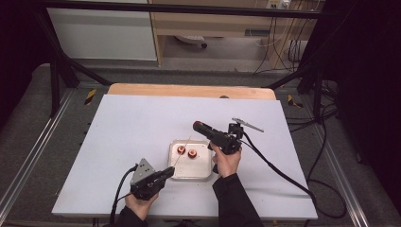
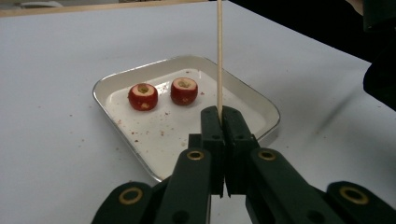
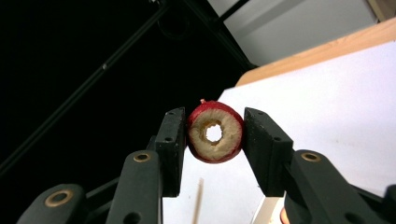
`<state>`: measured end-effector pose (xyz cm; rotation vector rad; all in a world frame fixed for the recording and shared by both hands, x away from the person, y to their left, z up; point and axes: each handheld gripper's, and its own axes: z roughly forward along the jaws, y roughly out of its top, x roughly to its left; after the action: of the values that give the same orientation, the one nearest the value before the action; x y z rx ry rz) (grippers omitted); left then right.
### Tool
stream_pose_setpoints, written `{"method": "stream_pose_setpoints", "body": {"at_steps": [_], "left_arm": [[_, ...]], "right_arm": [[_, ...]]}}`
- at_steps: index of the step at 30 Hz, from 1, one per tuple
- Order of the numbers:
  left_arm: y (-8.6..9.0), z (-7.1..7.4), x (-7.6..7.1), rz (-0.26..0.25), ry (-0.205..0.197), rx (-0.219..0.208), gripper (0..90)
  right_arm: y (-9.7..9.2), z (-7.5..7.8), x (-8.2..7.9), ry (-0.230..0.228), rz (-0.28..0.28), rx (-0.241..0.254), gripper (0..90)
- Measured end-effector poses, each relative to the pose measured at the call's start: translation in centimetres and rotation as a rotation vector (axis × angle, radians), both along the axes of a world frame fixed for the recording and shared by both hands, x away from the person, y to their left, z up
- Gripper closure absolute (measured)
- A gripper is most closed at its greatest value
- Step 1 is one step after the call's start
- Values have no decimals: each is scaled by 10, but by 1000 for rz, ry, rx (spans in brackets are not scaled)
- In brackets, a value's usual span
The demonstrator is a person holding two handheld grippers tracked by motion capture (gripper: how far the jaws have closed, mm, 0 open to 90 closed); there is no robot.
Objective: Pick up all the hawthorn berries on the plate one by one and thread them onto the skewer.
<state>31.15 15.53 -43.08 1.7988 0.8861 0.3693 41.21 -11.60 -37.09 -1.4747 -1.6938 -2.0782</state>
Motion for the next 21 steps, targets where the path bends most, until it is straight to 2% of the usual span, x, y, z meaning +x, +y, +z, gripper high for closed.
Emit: {"method": "stream_pose_setpoints", "body": {"at_steps": [4,10,13,21], "left_arm": [[-4,2,6,19,15,-37,884],[-9,5,11,23,8,-64,883],[-10,4,10,21,4,-59,883],[-13,0,10,25,21,-73,884]], "right_arm": [[2,-1,0,-16,-19,29,607],[5,-5,1,-17,-47,64,608],[7,-8,1,-23,-61,90,608],[12,-14,0,-19,-67,110,609]]}}
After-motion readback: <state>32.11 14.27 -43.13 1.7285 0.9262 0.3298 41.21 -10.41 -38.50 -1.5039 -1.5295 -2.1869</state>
